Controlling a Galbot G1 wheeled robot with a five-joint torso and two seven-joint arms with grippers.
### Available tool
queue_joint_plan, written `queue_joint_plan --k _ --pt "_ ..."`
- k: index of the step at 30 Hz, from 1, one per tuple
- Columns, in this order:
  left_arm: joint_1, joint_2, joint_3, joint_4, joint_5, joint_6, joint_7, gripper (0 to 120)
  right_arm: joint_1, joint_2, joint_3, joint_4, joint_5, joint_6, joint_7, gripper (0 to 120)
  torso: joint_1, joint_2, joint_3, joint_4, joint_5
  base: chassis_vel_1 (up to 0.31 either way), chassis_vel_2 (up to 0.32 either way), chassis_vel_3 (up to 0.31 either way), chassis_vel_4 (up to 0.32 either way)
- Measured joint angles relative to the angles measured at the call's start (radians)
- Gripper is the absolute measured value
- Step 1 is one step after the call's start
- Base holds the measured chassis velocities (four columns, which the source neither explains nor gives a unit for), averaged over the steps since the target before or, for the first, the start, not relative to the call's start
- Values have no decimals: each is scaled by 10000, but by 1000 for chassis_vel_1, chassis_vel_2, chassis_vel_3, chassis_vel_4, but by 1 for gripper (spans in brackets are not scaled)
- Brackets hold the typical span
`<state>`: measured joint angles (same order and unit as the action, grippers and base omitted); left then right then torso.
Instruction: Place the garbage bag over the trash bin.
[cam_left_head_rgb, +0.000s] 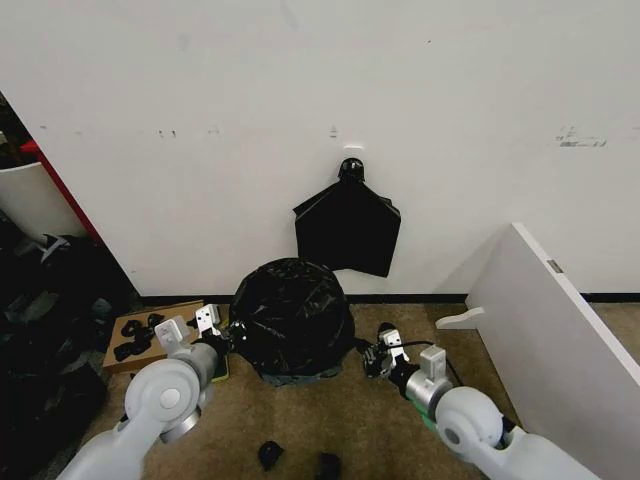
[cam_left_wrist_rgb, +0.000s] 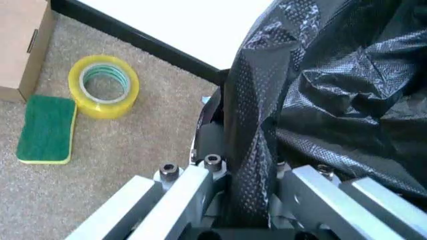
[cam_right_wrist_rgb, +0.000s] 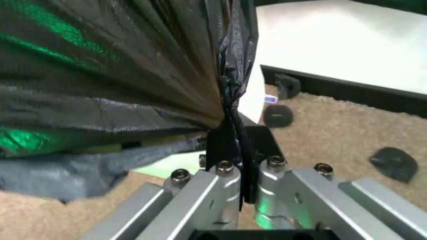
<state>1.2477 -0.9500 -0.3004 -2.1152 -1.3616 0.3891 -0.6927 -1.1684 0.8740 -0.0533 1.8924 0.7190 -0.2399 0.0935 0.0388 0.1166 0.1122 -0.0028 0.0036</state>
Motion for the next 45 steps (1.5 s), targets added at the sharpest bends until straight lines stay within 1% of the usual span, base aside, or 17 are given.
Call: queue_joint_plan --k 5,8,10,14,16,18,20,21,24,26,28,30,32,34,37,40,45 --pt "30 -5 -39 110 8 -42 32 1 -353 -193 509 279 43 -99 323 8 0 0 0 3 0 0 0 0 0" --pt "7 -39 -40 184 20 -94 37 1 -654 -366 828 480 132 -139 413 19 0 0 0 1 0 0 0 0 0" --pt "-115 -141 50 384 122 -300 36 1 -1221 -569 1446 995 323 -218 494 32 0 0 0 -2 -1 0 0 0 0" --pt "-192 -239 164 550 240 -448 1 1 -1502 -604 1981 1437 711 -549 814 43 0 0 0 -1 -1 0 0 0 0" --pt "-204 -273 270 613 567 -552 -38 1 -1548 -605 2214 1775 994 -875 1132 50 0 0 0 0 1 0 0 0 0" --pt "-153 -334 494 683 1771 -898 37 1 -1438 -606 2335 2622 1463 -1538 1885 61 0 0 0 0 -2 0 0 0 0" --pt "-98 -426 629 685 2872 -1210 273 1 -1100 -582 2157 3350 1853 -2095 2659 57 0 0 0 4 -1 0 0 0 0" --pt "-98 -426 629 685 2872 -1210 273 1 -1100 -582 2157 3350 1853 -2095 2659 57 0 0 0 4 -1 0 0 0 0" --pt "-74 -704 854 669 4106 -1575 478 1 -465 -396 1588 4297 2694 -2724 3681 44 0 0 0 3 -2 0 0 0 0" --pt "-79 -849 1019 681 4616 -1728 621 1 -107 -226 1253 4598 3150 -3065 4037 34 0 0 0 2 -2 0 0 0 0" --pt "-86 -870 1056 692 4708 -1750 650 1 -38 -197 1187 4618 3228 -3131 4095 32 0 0 0 2 -2 0 0 0 0" --pt "-244 -929 1563 827 5175 -1846 756 1 270 -66 853 4525 3473 -3395 4394 23 0 0 0 5 2 0 0 0 0" --pt "-498 -925 2204 961 5399 -1887 911 1 512 -17 635 4217 3488 -3458 4591 14 0 0 0 -4 -2 0 0 0 0" --pt "-527 -924 2281 975 5414 -1891 934 1 567 -8 595 4159 3488 -3465 4617 11 0 0 0 -5 -2 0 0 0 0" --pt "-926 -1042 3054 1267 5630 -1884 972 1 1276 245 -187 3514 3220 -3546 4874 0 0 0 1 1 1 0 0 0 0" --pt "-1330 -1362 3530 1616 5913 -1820 887 1 1786 636 -912 2940 2618 -3727 5037 0 0 0 1 4 -2 0 0 0 0" --pt "-1575 -1663 3783 1787 5997 -1707 746 1 2172 1136 -1395 2254 2395 -4006 5528 0 0 0 1 -2 -2 0 0 0 0"
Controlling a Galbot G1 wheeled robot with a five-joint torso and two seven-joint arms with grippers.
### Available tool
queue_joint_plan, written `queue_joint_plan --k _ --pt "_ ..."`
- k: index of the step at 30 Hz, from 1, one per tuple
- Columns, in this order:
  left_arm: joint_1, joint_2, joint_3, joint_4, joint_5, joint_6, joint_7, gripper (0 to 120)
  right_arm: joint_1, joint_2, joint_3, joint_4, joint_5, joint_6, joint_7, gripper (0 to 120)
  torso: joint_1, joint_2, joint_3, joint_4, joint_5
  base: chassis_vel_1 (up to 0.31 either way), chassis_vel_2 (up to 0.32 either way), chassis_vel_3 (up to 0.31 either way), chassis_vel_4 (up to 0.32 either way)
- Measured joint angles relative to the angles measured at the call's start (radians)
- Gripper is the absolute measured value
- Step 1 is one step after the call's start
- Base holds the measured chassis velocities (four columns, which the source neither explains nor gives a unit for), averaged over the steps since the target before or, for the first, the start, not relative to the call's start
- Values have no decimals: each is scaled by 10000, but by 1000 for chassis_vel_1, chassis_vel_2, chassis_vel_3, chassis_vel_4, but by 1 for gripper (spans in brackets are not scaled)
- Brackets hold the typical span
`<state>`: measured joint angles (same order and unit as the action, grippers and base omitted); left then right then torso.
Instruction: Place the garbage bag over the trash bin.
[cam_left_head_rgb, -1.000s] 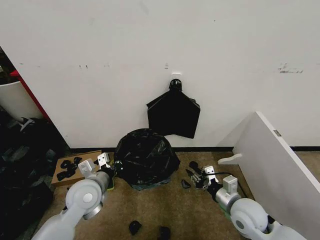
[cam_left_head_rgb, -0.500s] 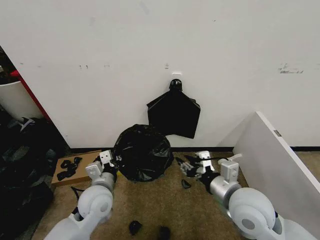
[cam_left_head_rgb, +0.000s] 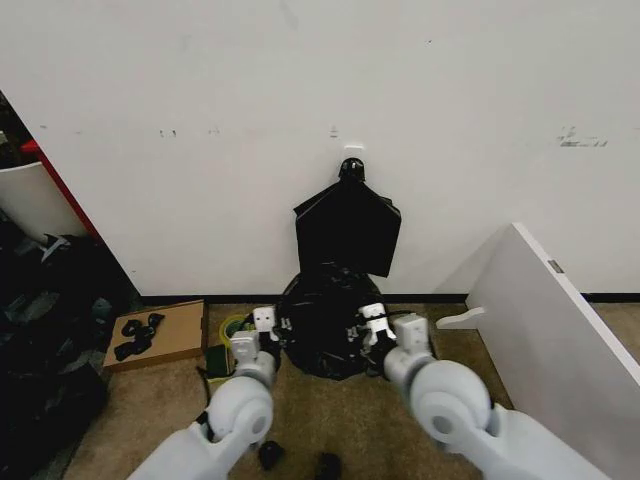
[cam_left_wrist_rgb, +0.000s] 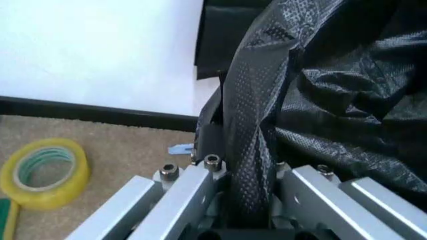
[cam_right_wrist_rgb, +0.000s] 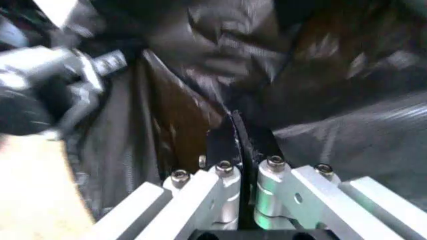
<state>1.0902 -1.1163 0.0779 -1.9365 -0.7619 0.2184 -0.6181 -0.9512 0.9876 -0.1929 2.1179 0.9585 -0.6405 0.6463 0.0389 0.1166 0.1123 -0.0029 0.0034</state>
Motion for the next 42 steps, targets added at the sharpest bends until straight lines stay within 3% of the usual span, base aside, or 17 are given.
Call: queue_joint_plan --k 9,19,29,38,41,42 --pt "139 76 47 -51 8 18 -22 1 680 694 -591 -961 57 -432 870 0 0 0 0 3 0 0 0 0 0" --pt "316 145 205 -354 -2 22 41 1 1841 1754 -1422 -3224 -384 -595 1641 0 0 0 0 4 0 0 0 0 0" --pt "493 333 132 -686 -29 37 137 1 2083 1896 -1605 -4339 -972 -587 1589 0 0 0 0 3 1 0 0 0 0" --pt "579 432 -57 -690 -52 38 193 1 1925 1563 -1530 -3916 -1013 -568 1487 0 0 0 -2 2 1 0 0 0 0" --pt "546 400 -69 -616 -63 38 192 1 1683 1307 -1537 -3114 -1011 -596 1484 0 0 0 -1 3 2 0 0 0 0" --pt "495 362 -66 -564 -74 37 192 1 1527 1079 -1601 -2264 -941 -673 1446 0 0 0 -2 1 2 0 0 0 0"
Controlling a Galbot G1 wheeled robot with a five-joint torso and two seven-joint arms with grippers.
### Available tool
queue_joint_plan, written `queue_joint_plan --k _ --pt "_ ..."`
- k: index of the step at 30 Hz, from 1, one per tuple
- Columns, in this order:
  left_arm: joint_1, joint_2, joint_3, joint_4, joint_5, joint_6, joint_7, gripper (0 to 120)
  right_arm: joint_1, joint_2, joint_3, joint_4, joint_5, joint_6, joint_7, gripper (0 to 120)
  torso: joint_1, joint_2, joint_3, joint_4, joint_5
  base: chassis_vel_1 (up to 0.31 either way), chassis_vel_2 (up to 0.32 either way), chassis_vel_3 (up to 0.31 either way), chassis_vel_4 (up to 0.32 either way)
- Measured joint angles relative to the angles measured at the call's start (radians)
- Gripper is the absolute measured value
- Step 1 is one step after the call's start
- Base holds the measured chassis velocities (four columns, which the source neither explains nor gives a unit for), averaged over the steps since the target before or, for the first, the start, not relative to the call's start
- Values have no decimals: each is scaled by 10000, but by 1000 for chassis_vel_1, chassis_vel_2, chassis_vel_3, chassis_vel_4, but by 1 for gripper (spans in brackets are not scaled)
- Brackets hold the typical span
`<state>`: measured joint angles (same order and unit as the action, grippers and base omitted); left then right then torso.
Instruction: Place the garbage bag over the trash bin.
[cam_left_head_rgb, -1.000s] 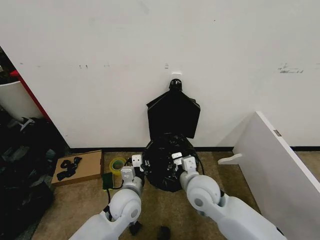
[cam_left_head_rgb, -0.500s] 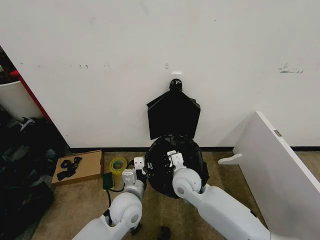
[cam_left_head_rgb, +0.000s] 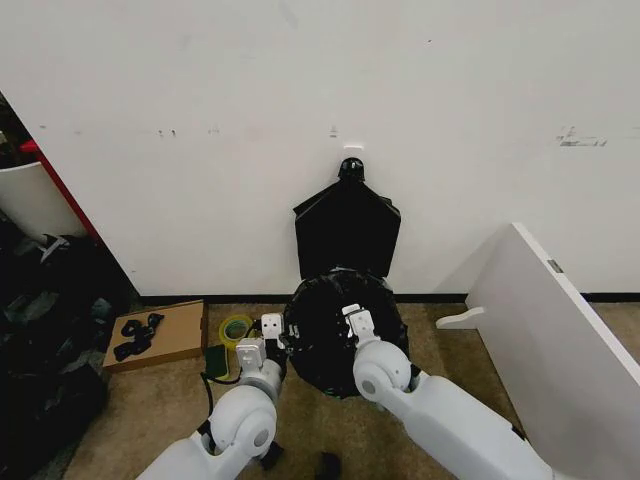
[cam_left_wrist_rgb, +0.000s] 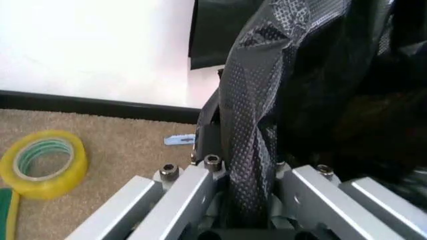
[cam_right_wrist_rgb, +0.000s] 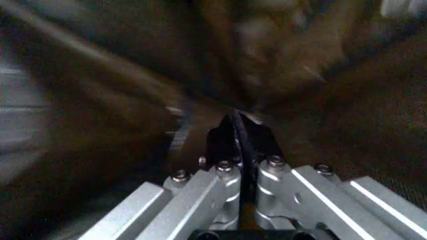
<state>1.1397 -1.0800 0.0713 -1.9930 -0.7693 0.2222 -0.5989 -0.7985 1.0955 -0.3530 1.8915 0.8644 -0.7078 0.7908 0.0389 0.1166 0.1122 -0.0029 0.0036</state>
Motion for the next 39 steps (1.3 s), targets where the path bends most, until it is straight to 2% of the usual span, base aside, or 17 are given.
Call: queue_joint_plan --k 5,14,21,25,29,33,34,39 --pt "19 -5 63 -45 -63 22 100 1 -1 78 -146 314 -12 82 -238 0 0 1 0 0 -2 0 0 0 0" --pt "363 232 48 -416 -71 129 277 1 621 877 -384 -1625 -690 348 -324 0 0 0 0 4 0 0 0 0 0" --pt "427 294 -65 -532 -96 149 299 1 639 790 -376 -2019 -844 321 -327 0 0 0 1 2 0 0 0 0 0" --pt "289 163 -122 -341 -441 235 195 1 401 403 -250 -1133 -723 338 -613 0 0 0 1 3 0 0 0 0 0" --pt "-156 -188 -301 74 -1532 599 -318 1 -318 -486 162 709 -817 937 -1984 1 0 0 0 0 1 0 0 0 0" --pt "-431 -506 -511 449 -2297 890 -772 1 -887 -1128 722 1791 -779 1152 -2719 13 0 1 0 -7 -2 0 0 0 0" --pt "-453 -639 -627 565 -2582 1109 -1000 1 -1063 -1311 1018 2143 -663 1313 -2881 20 -1 1 0 4 2 0 0 0 0" --pt "-710 -944 -720 1050 -3377 1695 -1736 1 -1954 -1651 2058 2969 -1183 2287 -3177 36 0 1 0 4 0 0 0 0 0"
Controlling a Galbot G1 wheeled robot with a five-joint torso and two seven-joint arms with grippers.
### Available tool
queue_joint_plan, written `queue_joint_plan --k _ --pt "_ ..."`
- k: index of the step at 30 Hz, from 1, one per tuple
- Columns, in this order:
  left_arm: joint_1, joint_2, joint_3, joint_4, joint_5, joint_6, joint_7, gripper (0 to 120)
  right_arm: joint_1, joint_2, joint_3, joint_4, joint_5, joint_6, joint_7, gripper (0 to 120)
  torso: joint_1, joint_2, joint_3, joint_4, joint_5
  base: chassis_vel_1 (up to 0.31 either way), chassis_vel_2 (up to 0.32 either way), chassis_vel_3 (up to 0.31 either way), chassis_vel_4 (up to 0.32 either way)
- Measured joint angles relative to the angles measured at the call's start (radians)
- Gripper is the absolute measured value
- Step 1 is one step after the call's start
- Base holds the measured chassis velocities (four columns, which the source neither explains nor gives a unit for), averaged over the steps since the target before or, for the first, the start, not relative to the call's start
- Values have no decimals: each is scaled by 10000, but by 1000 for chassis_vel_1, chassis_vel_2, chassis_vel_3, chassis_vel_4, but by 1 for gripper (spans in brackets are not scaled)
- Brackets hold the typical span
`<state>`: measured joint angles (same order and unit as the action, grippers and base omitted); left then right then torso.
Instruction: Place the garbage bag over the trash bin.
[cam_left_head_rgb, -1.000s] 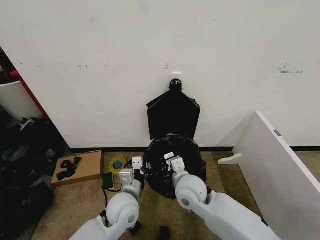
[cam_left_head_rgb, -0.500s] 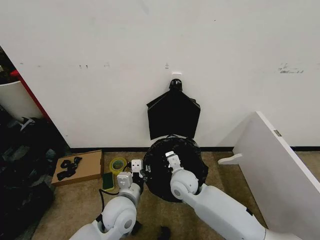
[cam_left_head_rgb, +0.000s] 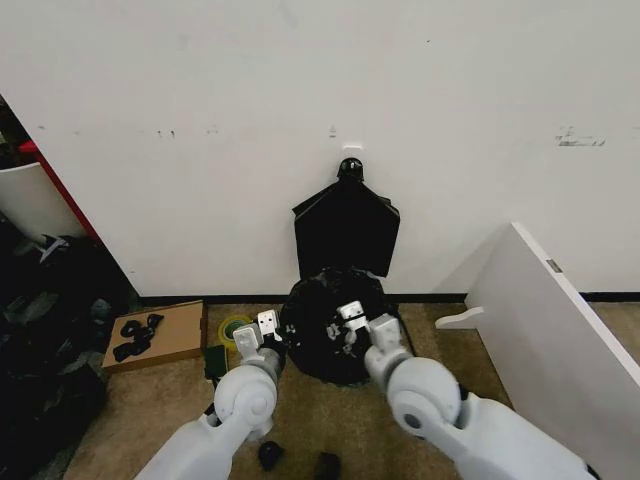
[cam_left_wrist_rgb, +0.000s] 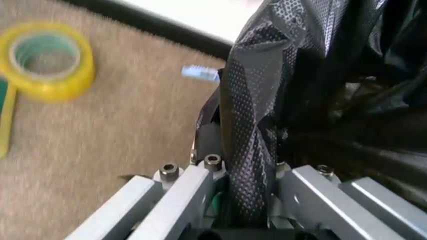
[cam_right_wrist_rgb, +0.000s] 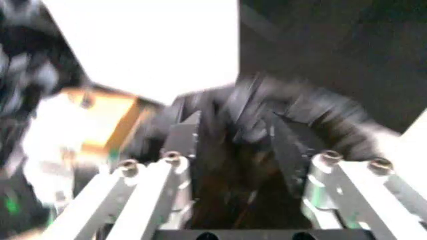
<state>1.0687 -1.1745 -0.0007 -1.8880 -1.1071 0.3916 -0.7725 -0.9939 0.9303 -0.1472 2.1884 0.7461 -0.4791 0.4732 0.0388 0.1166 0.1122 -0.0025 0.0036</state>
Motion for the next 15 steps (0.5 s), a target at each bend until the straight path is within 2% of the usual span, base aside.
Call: queue_joint_plan --k 4,7,8,10,12,13,15 --pt "-281 -131 -6 515 -511 412 -293 1 -1548 378 1540 719 -1153 874 -244 53 0 0 0 0 1 0 0 0 0" --pt "-364 -132 -5 679 -581 492 -289 1 -2307 612 2130 975 -1632 1173 -496 59 0 0 0 -2 0 0 0 0 0" --pt "-444 -122 -5 834 -618 527 -257 1 -3068 871 2663 1184 -2126 1478 -747 65 0 0 0 -8 2 0 0 0 0" --pt "-550 -109 -3 1023 -628 523 -139 3 -3754 1129 3151 1390 -2491 1725 -903 73 0 0 0 -6 1 0 0 0 0" --pt "-613 -120 -32 1118 -628 470 -12 6 -4074 1304 3399 1526 -2576 1795 -947 81 0 0 0 -4 -1 0 0 0 0" --pt "-681 -140 -105 1214 -627 440 145 15 -4303 1457 3595 1647 -2612 1831 -958 86 -1 0 -1 -3 -1 0 0 0 0" --pt "-689 -142 -117 1226 -628 444 163 15 -4330 1476 3617 1661 -2618 1835 -959 88 0 0 -1 -3 -2 0 0 0 0"
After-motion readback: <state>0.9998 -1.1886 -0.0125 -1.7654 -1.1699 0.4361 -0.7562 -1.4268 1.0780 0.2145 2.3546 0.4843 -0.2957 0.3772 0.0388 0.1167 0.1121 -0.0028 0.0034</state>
